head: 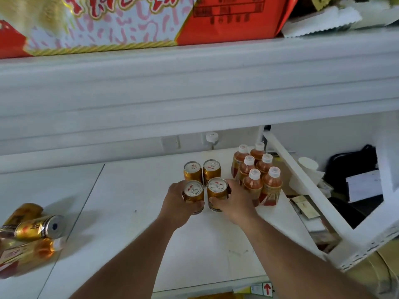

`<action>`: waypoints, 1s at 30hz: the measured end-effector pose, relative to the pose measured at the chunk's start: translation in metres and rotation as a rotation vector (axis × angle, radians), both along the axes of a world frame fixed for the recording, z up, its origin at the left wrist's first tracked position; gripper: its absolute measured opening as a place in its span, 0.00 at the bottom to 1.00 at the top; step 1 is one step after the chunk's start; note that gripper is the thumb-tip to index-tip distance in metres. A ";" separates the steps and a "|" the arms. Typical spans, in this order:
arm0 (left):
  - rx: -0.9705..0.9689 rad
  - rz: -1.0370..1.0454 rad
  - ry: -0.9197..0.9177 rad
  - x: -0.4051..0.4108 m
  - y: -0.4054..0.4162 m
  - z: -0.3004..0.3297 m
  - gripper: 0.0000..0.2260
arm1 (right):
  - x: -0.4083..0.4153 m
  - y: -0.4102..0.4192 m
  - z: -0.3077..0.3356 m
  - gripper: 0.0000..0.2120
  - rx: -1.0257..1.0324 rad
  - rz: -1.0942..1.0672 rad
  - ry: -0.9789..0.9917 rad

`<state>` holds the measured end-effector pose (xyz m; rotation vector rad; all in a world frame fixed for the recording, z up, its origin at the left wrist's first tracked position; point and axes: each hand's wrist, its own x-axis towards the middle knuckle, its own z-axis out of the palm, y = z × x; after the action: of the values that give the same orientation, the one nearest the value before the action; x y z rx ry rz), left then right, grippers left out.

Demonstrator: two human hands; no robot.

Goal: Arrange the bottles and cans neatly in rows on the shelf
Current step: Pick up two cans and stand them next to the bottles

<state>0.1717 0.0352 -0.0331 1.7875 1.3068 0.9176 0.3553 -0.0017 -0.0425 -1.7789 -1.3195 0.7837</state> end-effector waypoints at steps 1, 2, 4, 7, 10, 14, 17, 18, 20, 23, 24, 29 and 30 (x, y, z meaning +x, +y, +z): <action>0.000 0.010 0.009 0.000 0.002 -0.003 0.23 | -0.001 0.002 -0.002 0.29 -0.005 -0.002 0.004; -0.007 0.021 0.020 -0.001 0.004 -0.005 0.24 | -0.001 0.004 -0.003 0.29 -0.010 -0.003 0.005; -0.022 0.043 0.044 -0.001 0.009 -0.011 0.26 | -0.002 0.008 -0.005 0.29 -0.005 -0.006 0.008; -0.018 0.051 0.039 0.000 0.016 -0.022 0.28 | -0.002 0.011 -0.009 0.28 0.011 -0.003 0.019; -0.011 0.042 0.010 0.001 0.022 -0.028 0.27 | -0.002 0.013 -0.012 0.27 0.026 -0.004 0.030; -0.037 0.052 -0.060 0.005 0.029 -0.031 0.27 | -0.004 0.013 -0.013 0.31 0.015 -0.012 0.022; -0.081 0.104 -0.078 0.003 0.026 -0.037 0.30 | -0.004 0.010 -0.017 0.31 -0.033 -0.025 -0.029; -0.086 0.117 -0.055 0.002 0.026 -0.041 0.31 | -0.004 0.008 -0.018 0.30 -0.045 -0.032 -0.052; -0.088 0.132 -0.013 0.000 0.024 -0.045 0.30 | -0.004 0.007 -0.018 0.28 -0.057 -0.049 -0.074; -0.092 0.140 0.001 0.000 0.026 -0.042 0.27 | -0.005 0.010 -0.016 0.27 -0.059 -0.057 -0.094; -0.096 0.143 0.001 0.001 0.027 -0.042 0.27 | -0.006 0.011 -0.015 0.27 -0.060 -0.061 -0.099; -0.106 0.155 -0.009 0.005 0.031 -0.043 0.27 | -0.007 0.015 -0.015 0.28 -0.060 -0.091 -0.085; -0.106 0.153 -0.004 0.005 0.031 -0.043 0.27 | -0.007 0.016 -0.015 0.28 -0.066 -0.092 -0.083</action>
<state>0.1766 0.0662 -0.0764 1.6215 1.4779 0.9157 0.3478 0.0140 -0.0570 -1.9285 -1.2684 0.7166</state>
